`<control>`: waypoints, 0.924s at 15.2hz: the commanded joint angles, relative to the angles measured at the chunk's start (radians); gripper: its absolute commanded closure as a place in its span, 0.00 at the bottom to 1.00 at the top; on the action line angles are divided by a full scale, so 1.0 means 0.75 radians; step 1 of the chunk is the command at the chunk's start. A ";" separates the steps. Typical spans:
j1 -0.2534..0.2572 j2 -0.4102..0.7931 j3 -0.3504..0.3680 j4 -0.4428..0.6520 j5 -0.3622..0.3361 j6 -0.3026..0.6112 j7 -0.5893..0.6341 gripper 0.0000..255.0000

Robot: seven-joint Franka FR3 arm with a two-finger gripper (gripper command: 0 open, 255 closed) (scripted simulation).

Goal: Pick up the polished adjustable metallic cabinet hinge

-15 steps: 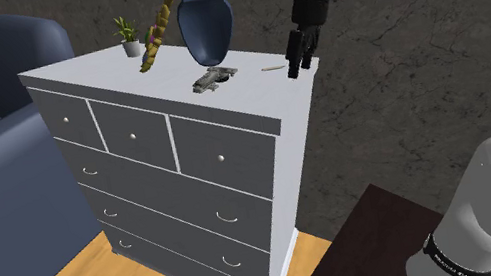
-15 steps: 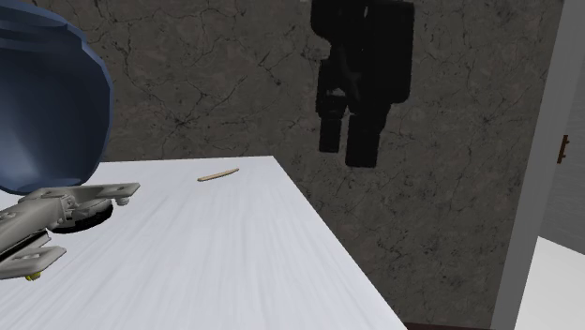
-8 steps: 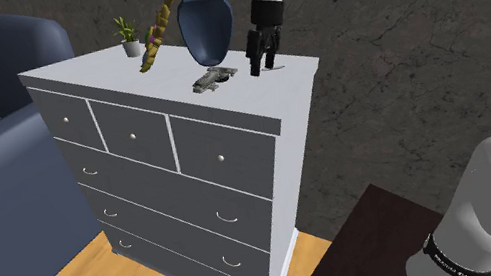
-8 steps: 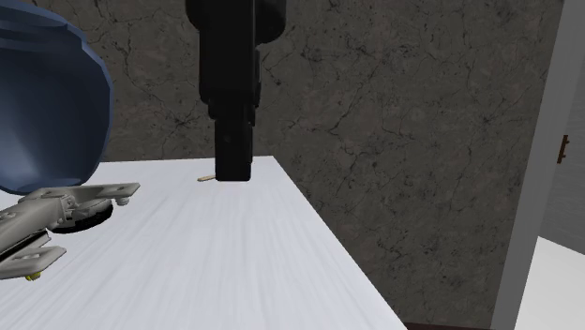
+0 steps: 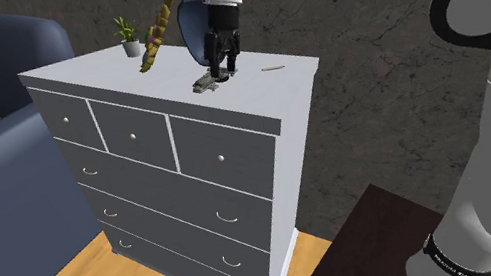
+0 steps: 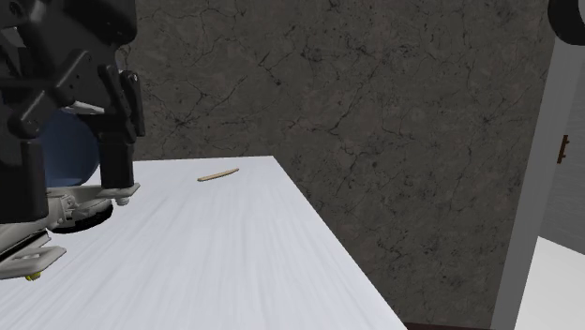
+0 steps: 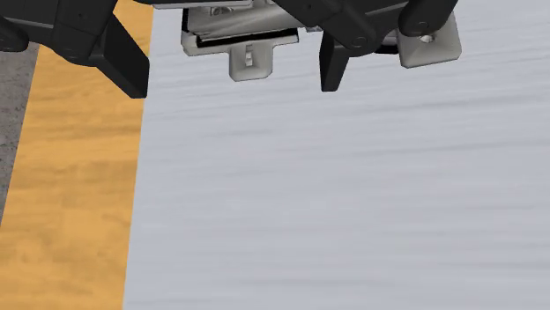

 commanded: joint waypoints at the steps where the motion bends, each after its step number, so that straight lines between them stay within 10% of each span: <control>1: 0.000 0.177 0.008 0.252 0.013 -0.088 -0.003 0.00; 11: 0.004 0.132 0.008 0.046 0.014 0.071 -0.024 0.00; 12: 0.005 0.130 0.008 0.043 0.014 0.073 -0.023 1.00; 14: 0.005 0.129 0.009 0.040 0.014 0.075 -0.024 1.00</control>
